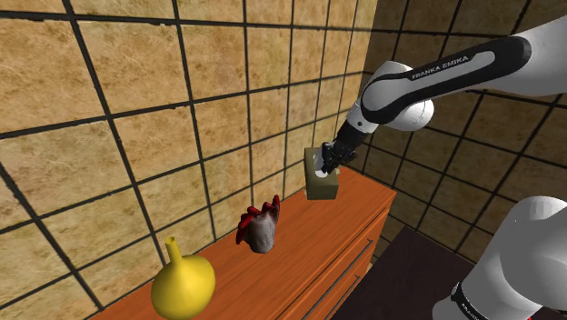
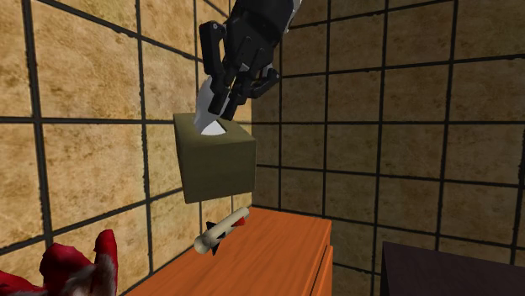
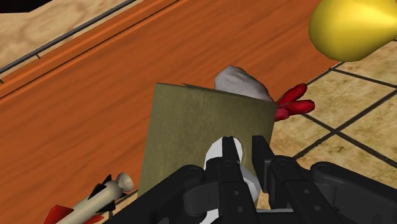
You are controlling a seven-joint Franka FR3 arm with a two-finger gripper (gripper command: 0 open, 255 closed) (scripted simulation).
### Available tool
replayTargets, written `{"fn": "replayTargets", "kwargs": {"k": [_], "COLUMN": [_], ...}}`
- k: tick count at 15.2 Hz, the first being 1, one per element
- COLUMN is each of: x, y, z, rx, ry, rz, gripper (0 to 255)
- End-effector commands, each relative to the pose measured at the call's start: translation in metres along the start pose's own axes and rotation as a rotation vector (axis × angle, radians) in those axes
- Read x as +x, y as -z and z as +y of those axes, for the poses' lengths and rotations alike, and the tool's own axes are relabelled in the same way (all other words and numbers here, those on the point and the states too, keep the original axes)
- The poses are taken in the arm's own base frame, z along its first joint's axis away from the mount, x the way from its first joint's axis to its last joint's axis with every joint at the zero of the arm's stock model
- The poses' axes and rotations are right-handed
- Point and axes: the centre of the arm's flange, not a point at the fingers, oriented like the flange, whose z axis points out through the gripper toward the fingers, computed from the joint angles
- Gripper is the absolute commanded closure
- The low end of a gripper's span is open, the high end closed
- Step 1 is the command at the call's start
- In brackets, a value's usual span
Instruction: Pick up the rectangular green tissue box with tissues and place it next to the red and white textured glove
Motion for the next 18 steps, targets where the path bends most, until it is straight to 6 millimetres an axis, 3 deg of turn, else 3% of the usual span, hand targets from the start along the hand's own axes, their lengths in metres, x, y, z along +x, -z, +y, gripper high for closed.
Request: {"fn": "replayTargets", "kwargs": {"k": [1, 18], "x": [-0.001, -0.016], "y": [-0.01, -0.092], "z": [0.004, 0.036], "rx": [0.0, 0.0], "ry": [0.0, 0.0], "rz": [0.001, 0.001], "gripper": [255, 255]}}
